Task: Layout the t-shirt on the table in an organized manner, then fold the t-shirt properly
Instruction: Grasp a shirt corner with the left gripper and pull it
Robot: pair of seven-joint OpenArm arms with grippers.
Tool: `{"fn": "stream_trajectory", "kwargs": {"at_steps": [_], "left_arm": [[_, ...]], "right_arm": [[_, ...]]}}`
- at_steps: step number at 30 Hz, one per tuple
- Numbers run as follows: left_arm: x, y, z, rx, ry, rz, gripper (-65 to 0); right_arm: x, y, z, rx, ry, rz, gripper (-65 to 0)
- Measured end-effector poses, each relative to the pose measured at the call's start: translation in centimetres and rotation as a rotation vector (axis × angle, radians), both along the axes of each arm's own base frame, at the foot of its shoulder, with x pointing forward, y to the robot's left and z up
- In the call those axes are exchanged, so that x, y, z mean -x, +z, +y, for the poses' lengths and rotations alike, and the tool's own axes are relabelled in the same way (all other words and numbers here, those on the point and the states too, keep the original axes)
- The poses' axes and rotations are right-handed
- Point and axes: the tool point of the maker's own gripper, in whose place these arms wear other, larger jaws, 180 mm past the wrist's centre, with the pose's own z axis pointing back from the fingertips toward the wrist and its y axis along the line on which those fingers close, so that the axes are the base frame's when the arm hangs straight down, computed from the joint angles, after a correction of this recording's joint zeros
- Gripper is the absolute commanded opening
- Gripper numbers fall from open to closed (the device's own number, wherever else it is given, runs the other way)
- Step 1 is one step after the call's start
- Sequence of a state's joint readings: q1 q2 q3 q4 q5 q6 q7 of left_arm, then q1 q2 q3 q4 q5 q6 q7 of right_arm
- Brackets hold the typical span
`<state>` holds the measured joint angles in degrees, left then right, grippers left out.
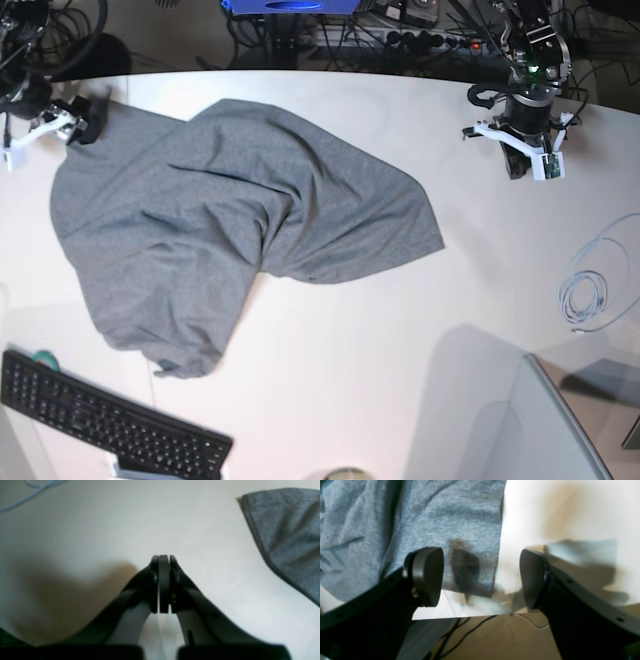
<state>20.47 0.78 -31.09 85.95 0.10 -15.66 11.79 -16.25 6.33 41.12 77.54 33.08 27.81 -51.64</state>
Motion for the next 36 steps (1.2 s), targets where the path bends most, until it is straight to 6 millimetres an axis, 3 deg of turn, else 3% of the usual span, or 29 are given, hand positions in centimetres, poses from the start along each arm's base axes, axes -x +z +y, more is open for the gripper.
{"fn": "stream_trajectory", "kwargs": {"at_steps": [3, 6, 7, 12, 16, 20, 26, 36], "left_arm": [[0.0, -0.2, 0.0, 0.002, 0.001, 0.003, -65.0], [0.0, -0.2, -0.1, 0.005, -0.001, 0.004, -53.6], [0.0, -0.2, -0.1, 0.004, -0.001, 0.004, -50.5], [-0.4, 0.0, -0.5, 0.072, 0.030, -0.036, -46.1], [-1.1, 0.4, -0.5, 0.205, 0.100, -0.112, -42.5], [-3.3, -1.1, -1.5, 0.242, 0.027, -0.043, -38.2], [-6.7, -2.2, -3.0, 0.300, 0.018, -0.037, -37.5], [-9.4, -2.7, -4.5, 0.343, 0.005, -0.029, -37.5]], "right_arm": [[0.0, -0.1, 2.7, -0.045, 0.125, -0.018, -21.8], [-0.3, -0.1, 3.8, -0.068, 0.145, -0.023, -22.5], [-0.4, -0.2, 3.8, -0.069, 0.143, -0.024, -26.0], [1.1, -0.8, 3.9, -0.068, 0.160, 0.037, -65.0], [1.3, -0.9, 4.0, -0.072, 0.157, 0.041, -63.5], [1.2, -0.8, 4.0, -0.071, 0.162, 0.040, -64.8], [1.2, -0.8, 3.9, -0.069, 0.161, 0.040, -64.8], [1.2, -0.8, 3.8, -0.066, 0.163, 0.042, -64.8]]}}
